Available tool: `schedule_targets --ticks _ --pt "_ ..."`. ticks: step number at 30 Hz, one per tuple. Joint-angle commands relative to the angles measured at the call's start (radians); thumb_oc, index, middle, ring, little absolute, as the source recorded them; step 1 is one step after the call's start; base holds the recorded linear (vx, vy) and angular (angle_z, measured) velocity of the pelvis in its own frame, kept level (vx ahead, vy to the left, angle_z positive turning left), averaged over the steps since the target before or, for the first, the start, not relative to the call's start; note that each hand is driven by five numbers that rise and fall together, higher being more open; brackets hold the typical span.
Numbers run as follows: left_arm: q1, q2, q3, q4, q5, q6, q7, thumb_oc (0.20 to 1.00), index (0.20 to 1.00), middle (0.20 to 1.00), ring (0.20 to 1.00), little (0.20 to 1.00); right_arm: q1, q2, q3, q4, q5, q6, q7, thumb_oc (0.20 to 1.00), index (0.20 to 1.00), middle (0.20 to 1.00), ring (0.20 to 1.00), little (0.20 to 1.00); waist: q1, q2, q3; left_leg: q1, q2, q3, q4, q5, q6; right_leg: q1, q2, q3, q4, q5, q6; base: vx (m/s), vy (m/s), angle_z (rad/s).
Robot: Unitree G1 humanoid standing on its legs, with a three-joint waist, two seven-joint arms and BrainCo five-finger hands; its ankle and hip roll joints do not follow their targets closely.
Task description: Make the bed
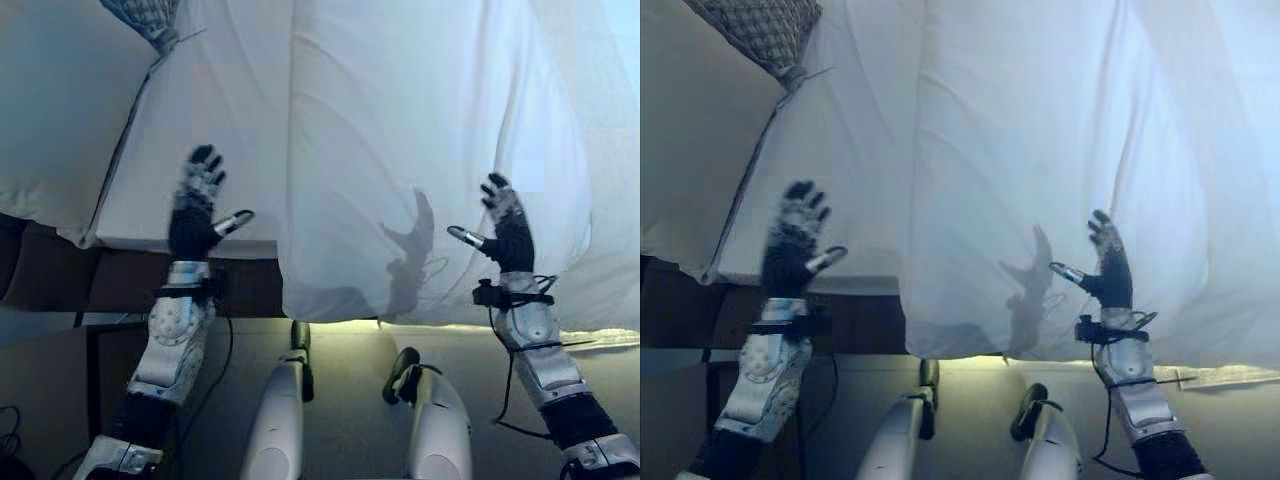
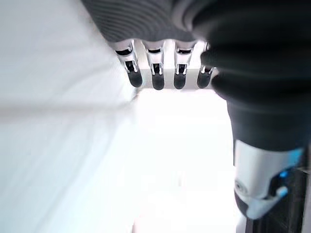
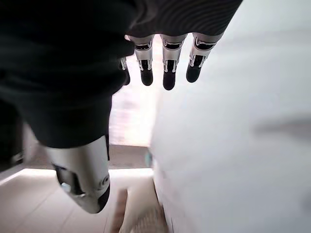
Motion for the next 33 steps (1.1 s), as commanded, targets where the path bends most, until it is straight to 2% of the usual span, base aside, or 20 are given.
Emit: schedule_targets --ticks 1,5,7,9,10,11,15,19,21,22,27,33 --pt "-0.095 -0.004 -0.044 -0.016 -0.050 0.015 -0.087 1.000 1.000 1.000 1.000 1.000 -0.097 -0.002 0.034 -0.003 0.150 -0.006 0.106 1.000 1.000 1.000 1.000 1.000 -0.029 0.009 -0.002 -0.027 0.004 0.006 0.111 -0.141 0.027 -0.007 -0.031 0.043 -0.149 0.114 0.052 -0.04 -0.001 -0.03" --pt "-0.270 -0.041 -0.157 0.118 -0.144 0.048 -0.119 1.000 1.000 1.000 1.000 1.000 -0.256 0.017 0.087 0.111 0.241 0.009 0.098 1.000 1.000 1.000 1.000 1.000 -0.039 0.014 -0.002 -0.090 0.011 0.012 0.145 -0.143 0.026 -0.084 -0.029 0.066 -0.106 0.105 0.043 -0.04 -0.010 -0.02" --pt "-0.348 -0.094 -0.191 0.189 -0.234 0.069 -0.125 1.000 1.000 1.000 1.000 1.000 -0.340 0.035 0.115 0.173 0.297 0.019 0.094 1.000 1.000 1.000 1.000 1.000 -0.043 0.017 -0.002 -0.122 0.015 0.017 0.159 -0.141 0.024 -0.123 -0.027 0.078 -0.090 0.102 0.038 -0.06 -0.024 -0.03" --pt "-0.443 -0.161 -0.203 0.277 -0.318 0.080 -0.115 1.000 1.000 1.000 1.000 1.000 -0.444 0.058 0.144 0.263 0.337 0.032 0.076 1.000 1.000 1.000 1.000 1.000 -0.048 0.017 -0.002 -0.151 0.021 0.022 0.167 -0.138 0.021 -0.163 -0.019 0.092 -0.077 0.101 0.034 -0.04 -0.034 -0.11" --pt "-0.449 -0.162 -0.201 0.283 -0.321 0.079 -0.118 1.000 1.000 1.000 1.000 1.000 -0.450 0.057 0.145 0.268 0.340 0.031 0.078 1.000 1.000 1.000 1.000 1.000 -0.048 0.018 -0.002 -0.155 0.021 0.023 0.168 -0.138 0.021 -0.167 -0.019 0.093 -0.076 0.101 0.033 -0.05 -0.046 -0.12" --pt "-0.516 -0.217 -0.208 0.346 -0.364 0.086 -0.094 1.000 1.000 1.000 1.000 1.000 -0.531 0.082 0.174 0.310 0.380 0.043 0.073 1.000 1.000 1.000 1.000 1.000 -0.054 0.017 -0.002 -0.189 0.034 0.032 0.182 -0.137 0.018 -0.210 -0.011 0.105 -0.063 0.101 0.031 -0.04 -0.037 -0.10" --pt "-0.598 -0.262 -0.213 0.432 -0.393 0.102 -0.083 1.000 1.000 1.000 1.000 1.000 -0.614 0.112 0.198 0.352 0.441 0.055 0.089 1.000 1.000 1.000 1.000 1.000 -0.062 0.015 -0.002 -0.235 0.050 0.038 0.205 -0.139 0.015 -0.268 0.005 0.125 -0.048 0.098 0.025 -0.02 -0.056 -0.26" --pt "-0.706 -0.308 -0.193 0.582 -0.443 0.128 -0.080 1.000 1.000 1.000 1.000 1.000 -0.746 0.148 0.232 0.481 0.494 0.067 0.081 1.000 1.000 1.000 1.000 1.000 -0.085 0.009 -0.002 -0.342 0.069 0.045 0.285 -0.151 0.006 -0.385 0.024 0.160 0.021 0.075 0.014 -0.01 -0.055 -0.17" --pt "-0.739 -0.307 -0.190 0.644 -0.447 0.145 -0.079 1.000 1.000 1.000 1.000 1.000 -0.793 0.158 0.239 0.522 0.502 0.076 0.071 1.000 1.000 1.000 1.000 1.000 -0.098 0.008 -0.002 -0.390 0.075 0.048 0.325 -0.161 0.003 -0.441 0.035 0.180 0.063 0.065 0.009 0.00 -0.034 -0.11" --pt "-0.775 -0.302 -0.183 0.728 -0.439 0.162 -0.064 1.000 1.000 1.000 1.000 1.000 -0.838 0.170 0.252 0.594 0.501 0.089 0.046 1.000 1.000 1.000 1.000 1.000 -0.104 0.002 -0.002 -0.437 0.083 0.054 0.379 -0.176 0.001 -0.497 0.045 0.201 0.111 0.054 0.002 -0.01 -0.027 -0.12" --pt "-0.817 -0.282 -0.116 0.878 -0.439 0.197 -0.039 1.000 1.000 1.000 1.000 1.000 -0.917 0.188 0.254 0.737 0.500 0.133 0.024 1.000 1.000 1.000 1.000 1.000 -0.108 -0.018 -0.002 -0.507 0.105 0.067 0.458 -0.209 -0.001 -0.577 0.059 0.220 0.177 0.024 -0.014 0.00 -0.031 -0.20" --pt "-0.792 -0.218 -0.035 1.032 -0.394 0.233 -0.016 1.000 1.000 1.000 1.000 1.000 -0.956 0.140 0.214 0.947 0.464 0.189 0.014 1.000 1.000 1.000 1.000 1.000 -0.108 -0.031 -0.002 -0.555 0.119 0.068 0.490 -0.227 -0.003 -0.632 0.073 0.221 0.206 0.006 -0.023 0.01 -0.055 -0.18"
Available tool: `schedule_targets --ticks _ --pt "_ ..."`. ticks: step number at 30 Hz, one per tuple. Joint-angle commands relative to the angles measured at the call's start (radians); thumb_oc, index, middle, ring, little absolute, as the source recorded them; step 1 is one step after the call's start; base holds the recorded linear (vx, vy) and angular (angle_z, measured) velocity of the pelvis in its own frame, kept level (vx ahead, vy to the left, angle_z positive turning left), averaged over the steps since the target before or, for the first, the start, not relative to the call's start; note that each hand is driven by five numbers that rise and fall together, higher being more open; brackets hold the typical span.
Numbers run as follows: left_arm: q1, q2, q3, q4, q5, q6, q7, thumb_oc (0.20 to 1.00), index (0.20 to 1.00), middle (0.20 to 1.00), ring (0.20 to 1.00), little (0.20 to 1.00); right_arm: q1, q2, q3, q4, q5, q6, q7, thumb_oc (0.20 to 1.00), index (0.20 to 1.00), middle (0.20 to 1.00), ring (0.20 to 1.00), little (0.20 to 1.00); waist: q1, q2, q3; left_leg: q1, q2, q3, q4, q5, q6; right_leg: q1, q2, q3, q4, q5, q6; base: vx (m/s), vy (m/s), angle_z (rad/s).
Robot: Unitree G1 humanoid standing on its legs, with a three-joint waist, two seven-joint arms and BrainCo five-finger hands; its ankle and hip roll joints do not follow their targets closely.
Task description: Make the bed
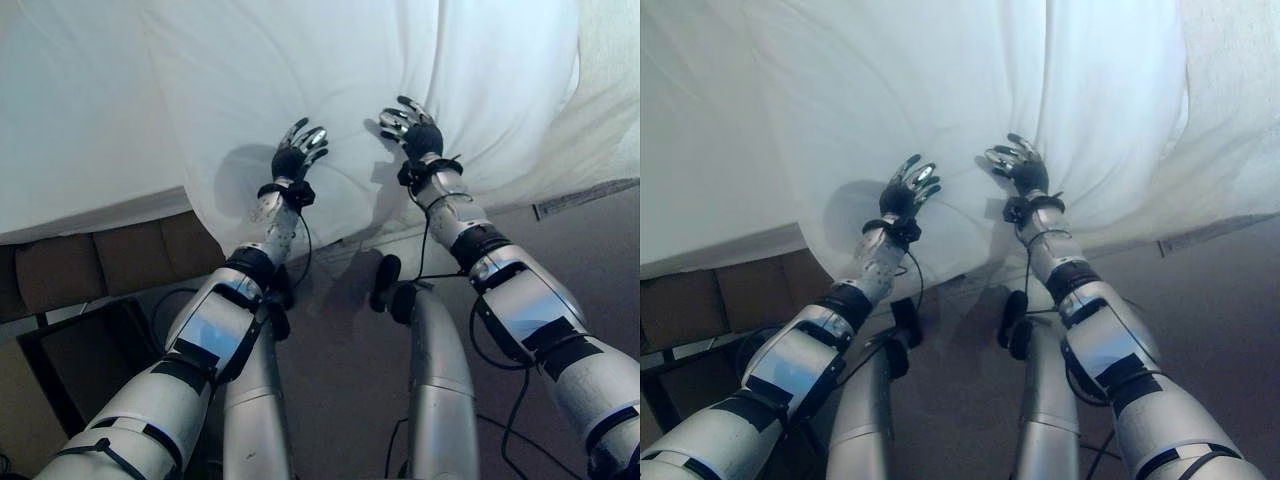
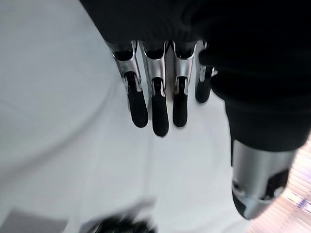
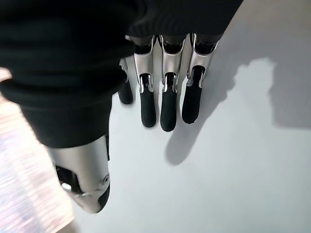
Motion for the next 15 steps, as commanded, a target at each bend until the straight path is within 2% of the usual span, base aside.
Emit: schedule_targets --ticks 1,10,15 --pt "0.008 0.062 0.055 0.112 0.035 0.035 0.033 1.000 1.000 1.000 1.000 1.000 -0.026 -0.050 -0.062 0.115 -0.026 0.030 -0.029 1.000 1.000 1.000 1.000 1.000 -0.003 -0.025 -0.021 -0.032 -0.017 0.012 0.148 -0.174 0.026 -0.006 -0.007 0.048 -0.089 0.015 0.090 0.01 -0.056 -0.12" --pt "0.035 0.186 0.116 0.191 0.054 0.047 0.022 1.000 1.000 1.000 1.000 1.000 -0.028 -0.179 -0.123 0.252 -0.096 0.057 -0.039 1.000 1.000 1.000 1.000 1.000 0.003 -0.010 -0.021 -0.063 -0.024 0.005 0.167 -0.179 0.029 -0.039 -0.009 0.046 -0.054 -0.005 0.079 0.00 -0.015 0.00" --pt "0.051 0.227 0.141 0.187 0.050 0.031 0.020 1.000 1.000 1.000 1.000 1.000 -0.026 -0.254 -0.142 0.264 -0.120 0.046 -0.055 1.000 1.000 1.000 1.000 1.000 0.009 -0.002 -0.021 -0.087 -0.027 -0.003 0.179 -0.182 0.031 -0.057 -0.013 0.042 -0.037 -0.018 0.075 0.01 -0.029 0.07"
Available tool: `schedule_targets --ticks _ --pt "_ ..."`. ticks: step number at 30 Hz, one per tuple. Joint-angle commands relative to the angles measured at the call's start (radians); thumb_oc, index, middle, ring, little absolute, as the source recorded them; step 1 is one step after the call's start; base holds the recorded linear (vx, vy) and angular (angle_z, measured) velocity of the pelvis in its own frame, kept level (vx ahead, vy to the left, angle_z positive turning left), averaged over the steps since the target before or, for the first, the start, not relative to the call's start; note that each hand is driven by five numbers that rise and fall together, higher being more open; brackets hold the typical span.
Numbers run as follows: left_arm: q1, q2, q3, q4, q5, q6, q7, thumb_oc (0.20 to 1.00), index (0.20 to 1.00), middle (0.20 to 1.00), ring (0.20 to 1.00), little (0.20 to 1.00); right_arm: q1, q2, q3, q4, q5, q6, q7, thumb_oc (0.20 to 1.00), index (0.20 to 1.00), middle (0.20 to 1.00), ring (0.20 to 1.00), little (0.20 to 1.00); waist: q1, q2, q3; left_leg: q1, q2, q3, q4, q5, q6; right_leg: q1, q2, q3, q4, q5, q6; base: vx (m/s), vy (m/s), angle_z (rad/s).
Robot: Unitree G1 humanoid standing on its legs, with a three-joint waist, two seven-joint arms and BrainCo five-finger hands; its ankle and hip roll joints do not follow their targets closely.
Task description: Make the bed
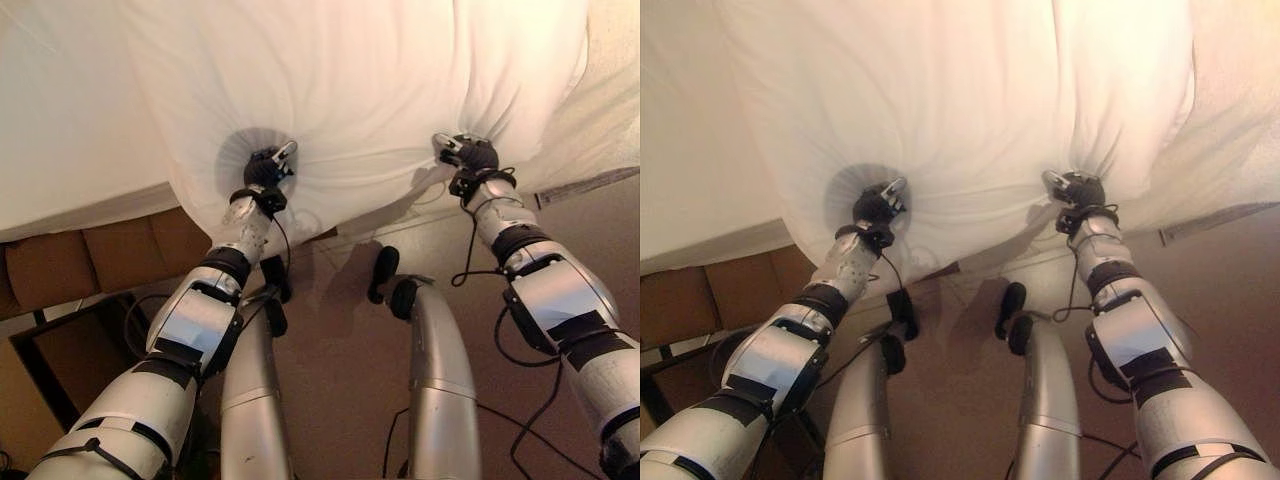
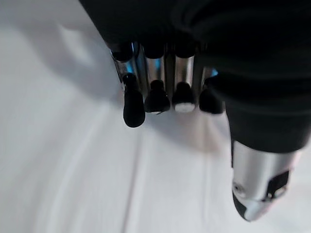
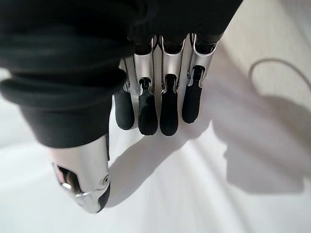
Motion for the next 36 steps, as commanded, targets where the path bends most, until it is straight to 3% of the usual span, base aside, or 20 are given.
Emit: schedule_targets --ticks 1,12,22,28,36 --pt "0.059 0.162 0.119 0.107 -0.007 -0.021 0.049 1.000 1.000 1.000 1.000 1.000 -0.016 -0.115 -0.079 0.066 -0.026 -0.035 -0.047 1.000 1.000 1.000 1.000 1.000 0.005 -0.002 -0.021 -0.042 -0.020 -0.003 0.181 -0.182 0.037 -0.001 -0.004 0.048 -0.063 -0.004 0.098 0.00 -0.015 0.07" --pt "0.162 0.254 0.172 0.069 0.008 -0.064 0.052 1.000 1.000 1.000 1.000 1.000 -0.007 -0.287 -0.091 0.032 -0.104 -0.083 -0.118 1.000 1.000 1.000 1.000 1.000 0.015 0.004 -0.021 -0.106 -0.023 -0.012 0.218 -0.191 0.044 -0.065 -0.009 0.060 -0.024 -0.011 0.094 0.00 -0.002 0.02" --pt "0.384 0.288 0.293 0.089 0.016 -0.058 0.028 1.000 1.000 1.000 1.000 1.000 0.076 -0.389 -0.115 0.098 -0.151 -0.050 -0.098 1.000 1.000 1.000 1.000 1.000 0.040 0.020 -0.021 -0.160 -0.030 -0.019 0.259 -0.204 0.059 -0.122 -0.019 0.074 0.018 -0.019 0.087 0.00 0.007 0.02" --pt "0.535 0.287 0.425 0.173 0.046 -0.048 0.027 1.000 1.000 1.000 1.000 1.000 0.234 -0.391 -0.221 0.149 -0.163 -0.039 -0.089 1.000 1.000 1.000 1.000 1.000 0.047 0.017 -0.021 -0.177 -0.034 -0.027 0.296 -0.218 0.070 -0.134 -0.025 0.078 0.049 -0.035 0.081 0.00 0.009 0.06" --pt "0.681 0.269 0.520 0.284 0.170 -0.028 0.090 1.000 1.000 1.000 1.000 1.000 0.492 -0.299 -0.381 0.198 -0.188 -0.031 -0.108 1.000 1.000 1.000 1.000 1.000 0.052 0.003 -0.021 -0.155 -0.040 -0.028 0.308 -0.230 0.081 -0.101 -0.037 0.069 0.054 -0.041 0.082 0.00 0.013 0.02"
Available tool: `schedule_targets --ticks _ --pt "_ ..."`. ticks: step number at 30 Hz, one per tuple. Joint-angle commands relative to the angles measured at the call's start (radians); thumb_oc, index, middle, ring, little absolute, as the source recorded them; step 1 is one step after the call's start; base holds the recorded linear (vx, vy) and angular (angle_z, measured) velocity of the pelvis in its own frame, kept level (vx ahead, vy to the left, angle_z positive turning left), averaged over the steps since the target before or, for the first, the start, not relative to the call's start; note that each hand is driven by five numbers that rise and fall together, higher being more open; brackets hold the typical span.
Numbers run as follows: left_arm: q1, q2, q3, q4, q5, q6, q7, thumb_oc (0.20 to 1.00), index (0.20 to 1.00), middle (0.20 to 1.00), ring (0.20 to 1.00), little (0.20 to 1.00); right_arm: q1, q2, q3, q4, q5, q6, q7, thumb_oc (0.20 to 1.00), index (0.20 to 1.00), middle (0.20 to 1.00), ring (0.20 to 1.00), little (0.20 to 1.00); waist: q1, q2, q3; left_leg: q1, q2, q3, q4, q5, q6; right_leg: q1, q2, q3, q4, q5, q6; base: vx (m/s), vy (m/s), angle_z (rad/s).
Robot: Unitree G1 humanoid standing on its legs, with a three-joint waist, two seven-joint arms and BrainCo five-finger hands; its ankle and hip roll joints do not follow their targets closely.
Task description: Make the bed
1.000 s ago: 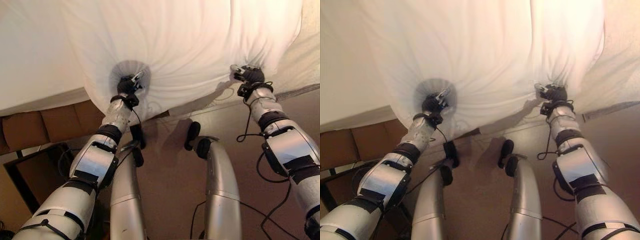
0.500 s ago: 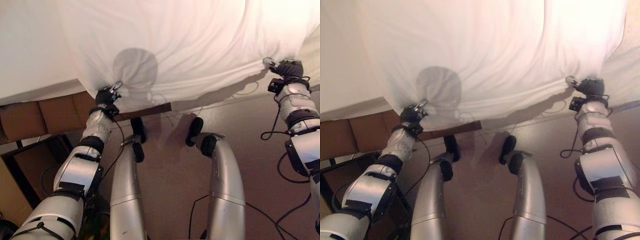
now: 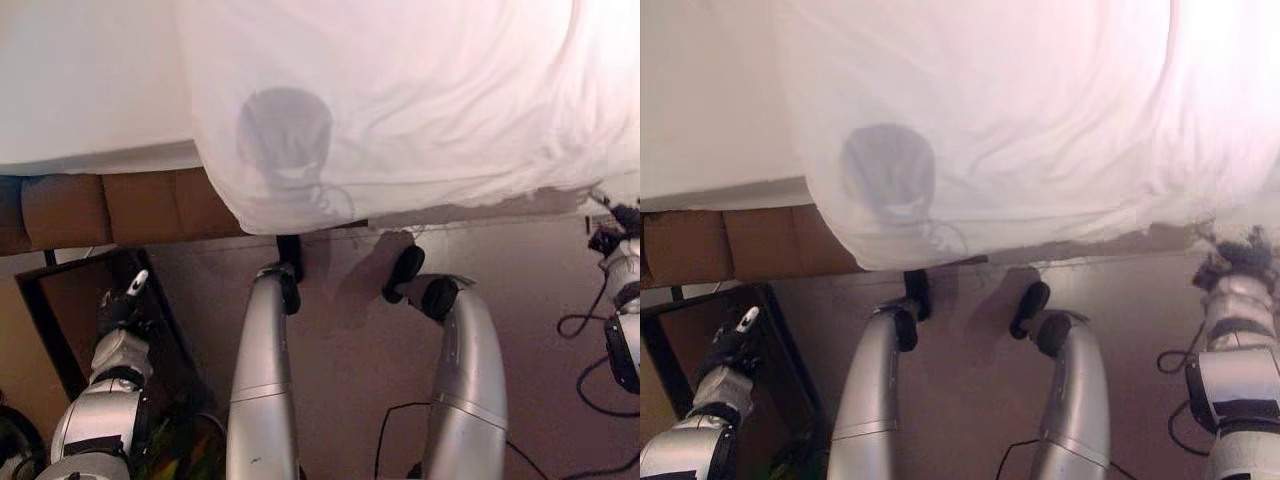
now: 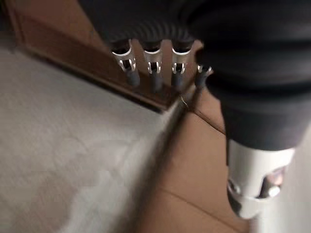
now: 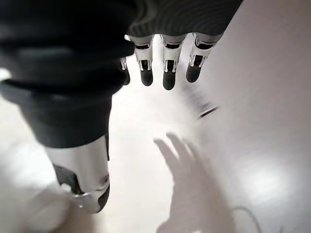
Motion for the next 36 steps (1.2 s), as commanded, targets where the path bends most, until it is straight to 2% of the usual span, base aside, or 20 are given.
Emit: schedule_targets --ticks 1,2,4,8,11,15,18,19,20,21,23,24,25,26,27,32,36 --pt "0.083 0.011 0.052 0.077 0.076 -0.005 0.060 1.000 1.000 1.000 1.000 1.000 0.089 0.032 -0.021 0.080 -0.032 -0.006 -0.034 1.000 1.000 1.000 1.000 1.000 -0.051 -0.005 -0.025 0.038 -0.016 0.049 0.085 -0.152 0.091 0.027 0.021 0.076 -0.133 0.046 0.088 0.00 0.000 0.00" --pt "0.086 0.013 0.053 0.076 0.080 -0.005 0.063 1.000 1.000 1.000 1.000 1.000 0.094 0.035 -0.024 0.076 -0.034 -0.006 -0.036 1.000 1.000 1.000 1.000 1.000 -0.051 -0.007 -0.025 0.042 -0.016 0.049 0.083 -0.152 0.091 0.032 0.021 0.074 -0.135 0.046 0.088 -0.01 0.036 0.01" --pt "0.113 -0.031 0.059 0.093 0.141 0.008 0.095 1.000 1.000 1.000 1.000 1.000 0.172 0.106 -0.048 0.074 -0.055 -0.005 -0.048 1.000 1.000 1.000 1.000 1.000 -0.053 -0.016 -0.025 0.105 -0.017 0.054 0.044 -0.148 0.091 0.105 0.019 0.055 -0.176 0.053 0.098 -0.01 0.040 -0.01" --pt "0.179 -0.111 0.001 0.069 0.265 0.017 0.110 1.000 1.000 1.000 1.000 1.000 0.303 0.213 -0.076 0.071 -0.086 0.001 -0.057 1.000 1.000 1.000 1.000 1.000 -0.051 -0.029 -0.025 0.267 -0.029 0.056 -0.068 -0.125 0.092 0.275 0.020 0.011 -0.281 0.076 0.119 0.02 0.005 0.06" --pt "0.238 -0.139 -0.023 0.040 0.324 0.006 0.132 1.000 1.000 1.000 1.000 1.000 0.406 0.278 -0.089 0.055 -0.127 0.006 -0.062 1.000 1.000 1.000 1.000 1.000 -0.042 -0.032 -0.025 0.440 -0.039 0.044 -0.188 -0.103 0.094 0.451 0.025 -0.028 -0.374 0.103 0.144 0.07 0.016 0.09" --pt "0.289 -0.198 -0.109 0.011 0.460 -0.008 0.145 1.000 1.000 1.000 1.000 1.000 0.490 0.349 -0.070 0.033 -0.204 0.018 -0.055 1.000 1.000 1.000 1.000 1.000 -0.029 -0.039 -0.025 0.666 -0.040 0.035 -0.318 -0.074 0.087 0.705 0.023 -0.073 -0.503 0.134 0.163 0.10 0.000 0.16" --pt "0.322 -0.242 -0.152 -0.015 0.512 -0.019 0.118 1.000 1.000 1.000 1.000 1.000 0.531 0.388 -0.040 0.008 -0.276 0.025 -0.037 1.000 1.000 1.000 1.000 1.000 -0.013 -0.029 -0.031 0.836 -0.043 0.031 -0.424 -0.045 0.081 0.897 0.031 -0.111 -0.605 0.153 0.174 0.13 0.025 0.19" --pt "0.337 -0.248 -0.159 -0.013 0.525 -0.019 0.113 1.000 1.000 1.000 1.000 1.000 0.552 0.387 -0.052 0.015 -0.285 0.029 -0.034 1.000 1.000 1.000 1.000 1.000 -0.005 -0.023 -0.057 0.882 -0.043 0.026 -0.460 -0.034 0.079 0.950 0.032 -0.126 -0.639 0.159 0.181 0.13 0.017 0.18" --pt "0.339 -0.248 -0.160 -0.013 0.525 -0.019 0.113 1.000 1.000 1.000 1.000 1.000 0.555 0.387 -0.053 0.015 -0.285 0.029 -0.034 1.000 1.000 1.000 1.000 1.000 -0.005 -0.022 -0.055 0.888 -0.043 0.025 -0.465 -0.032 0.078 0.957 0.034 -0.128 -0.644 0.161 0.182 0.21 0.010 0.13" --pt "0.369 -0.257 -0.166 -0.037 0.532 -0.030 0.101 1.000 1.000 1.000 1.000 1.000 0.591 0.416 -0.013 -0.010 -0.346 0.032 -0.020 1.000 1.000 1.000 1.000 1.000 0.006 -0.018 -0.116 0.962 -0.046 0.022 -0.537 -0.004 0.070 1.047 0.042 -0.156 -0.719 0.178 0.192 0.17 0.005 0.11" --pt "0.398 -0.266 -0.191 -0.038 0.577 -0.040 0.086 1.000 1.000 1.000 1.000 1.000 0.621 0.440 0.024 -0.045 -0.399 0.032 0.002 1.000 1.000 1.000 1.000 1.000 0.015 -0.017 -0.176 1.029 -0.047 0.023 -0.611 0.029 0.062 1.127 0.058 -0.181 -0.793 0.206 0.206 0.16 0.026 0.15" --pt "0.430 -0.261 -0.180 -0.046 0.594 -0.046 0.077 1.000 1.000 1.000 1.000 1.000 0.663 0.470 0.053 -0.087 -0.436 0.028 0.032 1.000 1.000 1.000 1.000 1.000 0.022 -0.025 -0.228 1.084 -0.046 0.031 -0.689 0.084 0.059 1.185 0.071 -0.218 -0.865 0.254 0.209 0.06 0.025 0.17" --pt "0.431 -0.261 -0.180 -0.047 0.594 -0.046 0.077 1.000 1.000 1.000 1.000 1.000 0.664 0.470 0.053 -0.087 -0.436 0.028 0.031 1.000 1.000 1.000 1.000 1.000 0.021 -0.025 -0.227 1.087 -0.046 0.031 -0.692 0.085 0.059 1.188 0.072 -0.219 -0.868 0.255 0.209 0.08 -0.011 0.16" --pt "0.449 -0.255 -0.183 -0.035 0.627 -0.047 0.072 1.000 1.000 1.000 1.000 1.000 0.690 0.489 0.064 -0.080 -0.455 0.034 0.055 1.000 1.000 1.000 1.000 1.000 0.032 -0.036 -0.284 1.135 -0.042 0.031 -0.744 0.108 0.049 1.247 0.084 -0.239 -0.930 0.281 0.225 0.06 -0.024 0.04" --pt "0.450 -0.255 -0.183 -0.035 0.627 -0.047 0.072 1.000 1.000 1.000 1.000 1.000 0.691 0.489 0.064 -0.080 -0.455 0.034 0.055 1.000 1.000 1.000 1.000 1.000 0.032 -0.036 -0.283 1.137 -0.042 0.031 -0.746 0.109 0.049 1.249 0.085 -0.240 -0.932 0.282 0.225 0.11 -0.015 0.05" --pt "0.505 -0.260 -0.189 -0.031 0.723 -0.063 0.057 1.000 1.000 1.000 1.000 1.000 0.759 0.520 0.049 -0.062 -0.504 0.049 0.083 1.000 1.000 1.000 1.000 1.000 0.044 -0.041 -0.417 1.247 -0.044 0.041 -0.879 0.141 0.033 1.361 0.101 -0.265 -1.069 0.342 0.262 0.09 0.033 0.02" --pt "0.523 -0.269 -0.207 -0.030 0.782 -0.075 0.060 1.000 1.000 1.000 1.000 1.000 0.783 0.535 0.033 -0.033 -0.513 0.057 0.092 1.000 1.000 1.000 1.000 1.000 0.051 -0.045 -0.476 1.277 -0.052 0.042 -0.913 0.143 0.028 1.396 0.105 -0.273 -1.117 0.361 0.275 0.02 0.036 0.00"
